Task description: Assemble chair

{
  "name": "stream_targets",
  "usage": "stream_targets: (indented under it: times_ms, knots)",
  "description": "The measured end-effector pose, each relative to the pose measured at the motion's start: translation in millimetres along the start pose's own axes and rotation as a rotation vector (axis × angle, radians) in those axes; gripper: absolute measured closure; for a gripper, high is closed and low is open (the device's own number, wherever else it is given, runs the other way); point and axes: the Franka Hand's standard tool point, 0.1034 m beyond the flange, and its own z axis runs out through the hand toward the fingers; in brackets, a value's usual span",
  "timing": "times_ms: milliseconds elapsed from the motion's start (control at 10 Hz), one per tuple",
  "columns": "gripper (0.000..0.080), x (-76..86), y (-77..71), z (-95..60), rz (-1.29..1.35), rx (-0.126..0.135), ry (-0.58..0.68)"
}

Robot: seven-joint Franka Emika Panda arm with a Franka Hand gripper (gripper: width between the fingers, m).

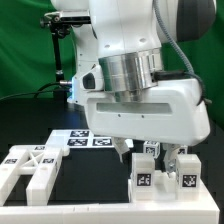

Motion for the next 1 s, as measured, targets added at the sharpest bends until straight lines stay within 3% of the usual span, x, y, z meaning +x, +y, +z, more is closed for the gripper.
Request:
stream_targets:
  times_ms: [400, 500, 600, 800, 900, 1000]
  knots:
    - [0.0150, 3.2, 6.8, 0.7, -0.287, 0.000, 0.029]
    - [0.0150, 9.4, 7.3, 0.4, -0.435, -0.026, 0.041]
    - [0.0150, 9.7, 7.2, 0.8, -0.446, -0.027, 0.043]
    - [0.0408, 9.2, 6.9, 1.1, -0.384, -0.023, 0.042]
    - [0.0408, 8.7, 6.2, 1.1, -0.288, -0.017, 0.042]
    - [0.0513, 9.1, 6.5, 1.0, -0.213, -0.016, 0.043]
